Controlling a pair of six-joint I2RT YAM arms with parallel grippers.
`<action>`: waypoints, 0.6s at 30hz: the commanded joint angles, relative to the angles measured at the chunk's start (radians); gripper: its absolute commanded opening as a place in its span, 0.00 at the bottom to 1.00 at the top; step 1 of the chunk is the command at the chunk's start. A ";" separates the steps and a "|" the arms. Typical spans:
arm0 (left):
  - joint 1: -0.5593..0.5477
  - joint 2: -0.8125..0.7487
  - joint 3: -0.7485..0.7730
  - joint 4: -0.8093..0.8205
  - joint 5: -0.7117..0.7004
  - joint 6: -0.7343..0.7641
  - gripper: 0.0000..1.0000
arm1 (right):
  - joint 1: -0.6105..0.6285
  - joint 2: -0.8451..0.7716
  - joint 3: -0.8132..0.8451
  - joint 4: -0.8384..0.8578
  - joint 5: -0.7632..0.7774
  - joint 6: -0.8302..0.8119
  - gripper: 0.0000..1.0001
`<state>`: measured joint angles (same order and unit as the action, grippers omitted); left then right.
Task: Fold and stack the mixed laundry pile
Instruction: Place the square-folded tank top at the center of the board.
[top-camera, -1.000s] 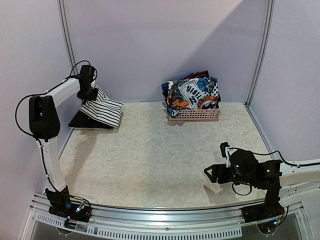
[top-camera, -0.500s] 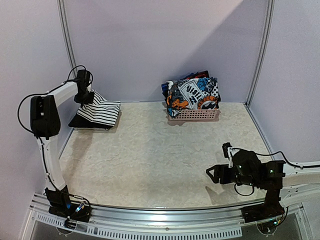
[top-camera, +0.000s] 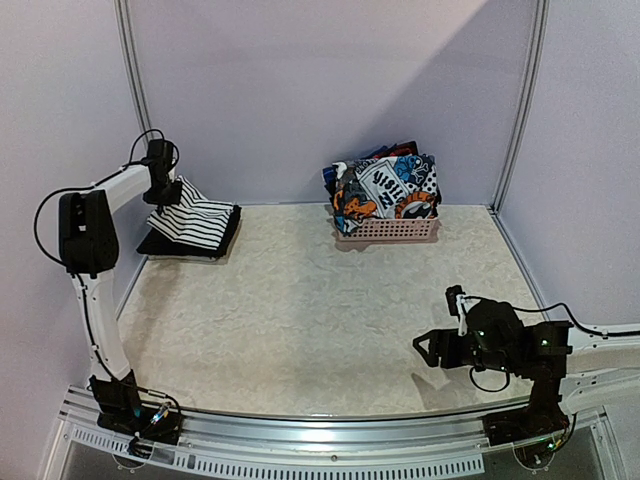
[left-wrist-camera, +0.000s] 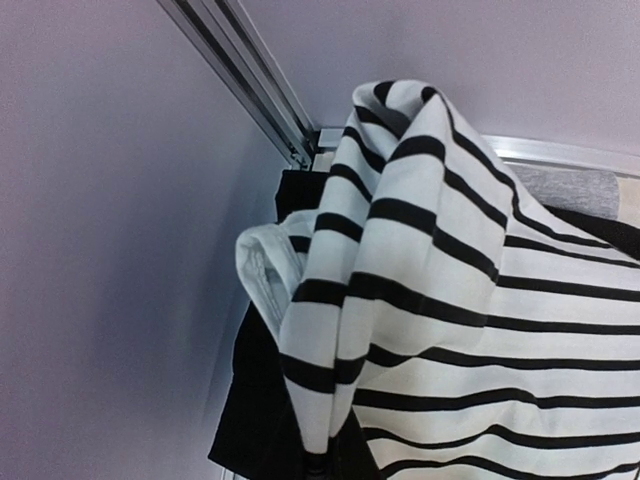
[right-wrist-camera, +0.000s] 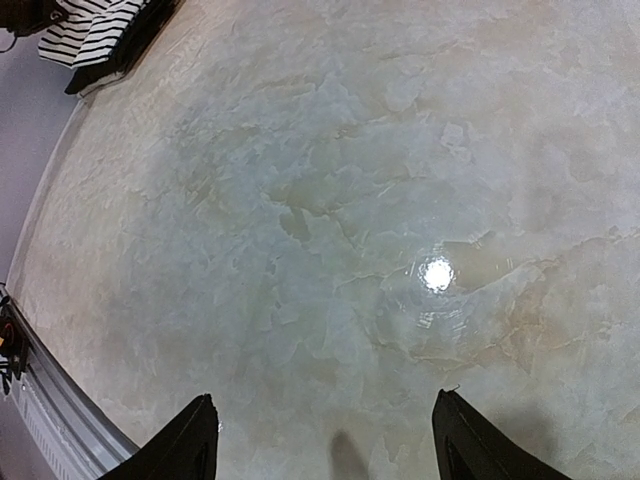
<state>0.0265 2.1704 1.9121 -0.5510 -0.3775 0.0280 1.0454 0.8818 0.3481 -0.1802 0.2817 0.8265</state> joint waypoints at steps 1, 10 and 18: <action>0.007 0.059 0.034 -0.009 -0.012 -0.022 0.10 | 0.004 -0.014 -0.006 -0.023 0.001 0.006 0.74; 0.008 -0.068 -0.072 0.052 -0.057 -0.107 1.00 | 0.004 -0.027 -0.012 -0.036 0.002 0.013 0.74; -0.038 -0.224 -0.194 0.048 -0.154 -0.160 1.00 | 0.005 -0.030 -0.021 -0.023 0.003 0.016 0.77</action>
<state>0.0193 2.0483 1.7756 -0.5320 -0.4801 -0.0853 1.0454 0.8639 0.3466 -0.1993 0.2790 0.8341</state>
